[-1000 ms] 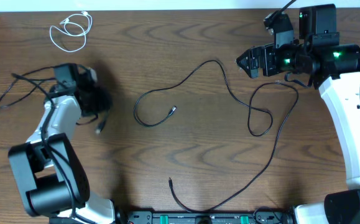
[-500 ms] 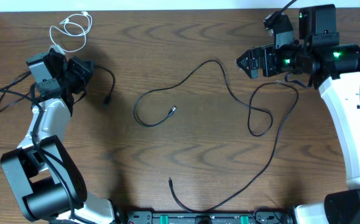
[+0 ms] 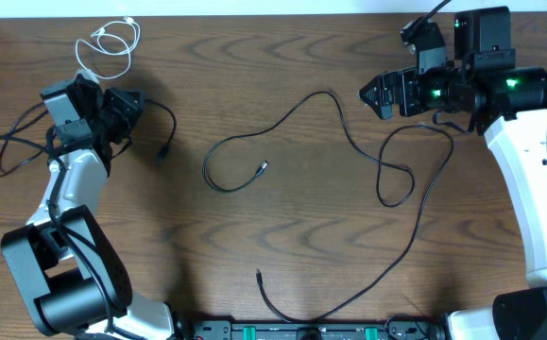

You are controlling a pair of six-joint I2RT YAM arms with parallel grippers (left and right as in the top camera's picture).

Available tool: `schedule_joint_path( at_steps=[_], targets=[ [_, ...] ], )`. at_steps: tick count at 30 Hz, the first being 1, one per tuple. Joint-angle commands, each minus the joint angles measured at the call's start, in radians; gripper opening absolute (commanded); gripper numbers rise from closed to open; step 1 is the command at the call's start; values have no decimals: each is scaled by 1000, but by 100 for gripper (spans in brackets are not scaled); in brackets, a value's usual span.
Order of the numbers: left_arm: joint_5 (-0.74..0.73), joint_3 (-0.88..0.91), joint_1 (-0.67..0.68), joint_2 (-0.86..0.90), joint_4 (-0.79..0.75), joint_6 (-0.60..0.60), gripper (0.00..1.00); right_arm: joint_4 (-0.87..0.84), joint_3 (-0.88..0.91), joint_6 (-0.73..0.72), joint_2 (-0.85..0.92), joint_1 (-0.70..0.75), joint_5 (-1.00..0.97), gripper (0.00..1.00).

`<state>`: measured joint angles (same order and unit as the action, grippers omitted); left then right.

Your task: Untangle cables

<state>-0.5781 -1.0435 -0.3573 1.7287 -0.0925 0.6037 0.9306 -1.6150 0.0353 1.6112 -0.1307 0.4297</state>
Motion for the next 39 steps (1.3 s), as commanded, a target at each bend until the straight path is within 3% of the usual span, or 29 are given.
schedule_joint_path(
  at_steps=[1,7,14,18,24,31,39],
  targets=[
    [3,-13,-9,-19,22,-99,23,6,-6,14,-2,-8,3,99],
    [90,-16,-101,-79,45,-106,15,20,-6,14,-2,-8,3,99],
    [372,-16,-241,-102,259,-106,15,20,-6,14,-2,-8,2,99],
    [533,-15,-291,-75,338,-123,7,20,-6,14,-2,-8,2,99],
    [539,-16,-342,-18,252,-232,8,19,-6,10,-2,-8,3,99],
    [544,-46,-409,101,218,-253,8,16,-6,-35,-2,-8,3,99],
    [534,-126,-422,138,112,-364,8,14,-6,-42,-2,-8,3,99]
  ],
)
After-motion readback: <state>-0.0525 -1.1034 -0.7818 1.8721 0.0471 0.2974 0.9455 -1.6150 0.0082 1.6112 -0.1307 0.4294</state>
